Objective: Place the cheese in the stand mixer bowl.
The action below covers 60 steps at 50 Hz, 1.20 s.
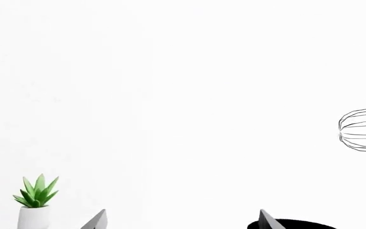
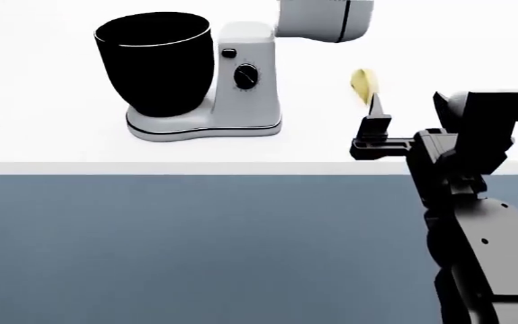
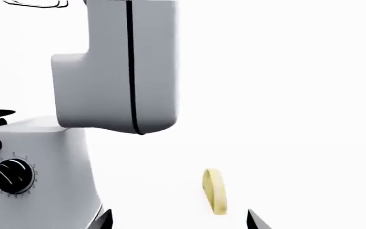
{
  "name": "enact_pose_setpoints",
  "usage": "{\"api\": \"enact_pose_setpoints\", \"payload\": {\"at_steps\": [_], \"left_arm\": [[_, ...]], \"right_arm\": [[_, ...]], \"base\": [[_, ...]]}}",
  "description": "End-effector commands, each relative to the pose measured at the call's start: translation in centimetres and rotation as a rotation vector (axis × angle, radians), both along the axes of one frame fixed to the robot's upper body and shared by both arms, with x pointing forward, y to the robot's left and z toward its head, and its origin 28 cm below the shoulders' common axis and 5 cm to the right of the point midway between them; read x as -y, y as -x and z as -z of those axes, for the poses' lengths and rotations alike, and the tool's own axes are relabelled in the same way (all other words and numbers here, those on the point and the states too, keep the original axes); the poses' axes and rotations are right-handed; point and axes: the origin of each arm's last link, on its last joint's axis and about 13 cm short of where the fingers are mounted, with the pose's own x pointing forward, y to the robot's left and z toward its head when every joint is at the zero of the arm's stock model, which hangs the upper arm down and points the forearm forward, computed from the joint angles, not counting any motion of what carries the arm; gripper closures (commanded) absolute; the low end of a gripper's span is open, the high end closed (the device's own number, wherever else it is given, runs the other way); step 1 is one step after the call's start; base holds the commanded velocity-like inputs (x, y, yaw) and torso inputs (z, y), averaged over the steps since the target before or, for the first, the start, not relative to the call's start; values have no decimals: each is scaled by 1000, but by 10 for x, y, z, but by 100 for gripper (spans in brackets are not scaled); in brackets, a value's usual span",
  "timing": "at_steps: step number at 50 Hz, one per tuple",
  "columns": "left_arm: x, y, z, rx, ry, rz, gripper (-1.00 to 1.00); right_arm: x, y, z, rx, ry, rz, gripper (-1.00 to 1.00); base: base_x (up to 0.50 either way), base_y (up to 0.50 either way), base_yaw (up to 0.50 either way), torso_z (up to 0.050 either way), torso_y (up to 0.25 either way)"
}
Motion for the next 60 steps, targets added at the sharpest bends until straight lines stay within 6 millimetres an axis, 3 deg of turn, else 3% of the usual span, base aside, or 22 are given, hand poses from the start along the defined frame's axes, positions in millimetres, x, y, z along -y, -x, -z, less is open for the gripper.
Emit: {"api": "enact_pose_setpoints", "payload": {"at_steps": [1,10,18,30,55,60], "left_arm": [[-1,13,0,5,-18,-14,-100],[-1,12,0,1,-19,-7,-100],[-1,10,0,-3,-15,-7,-100],[-1,8,3,-13,-12,-3,-100],[-2,10,3,-12,-10,-10,-100],[-2,9,3,-15,-8,-12,-100]], "right_arm": [[0,-7,1,-25,-15,-7,-100],[1,-8,3,-25,-27,-17,-100],[2,-16,10,-55,-28,-22,-100],[11,-36,47,-117,-27,27,-100],[14,-37,32,-48,-19,29,-100],[15,-37,32,-45,-32,22,-100]], "base": [[0,500,0,0,0],[0,222,0,0,0],[500,0,0,0,0],[243,0,0,0,0],[128,-78,0,0,1],[0,398,0,0,0]]}}
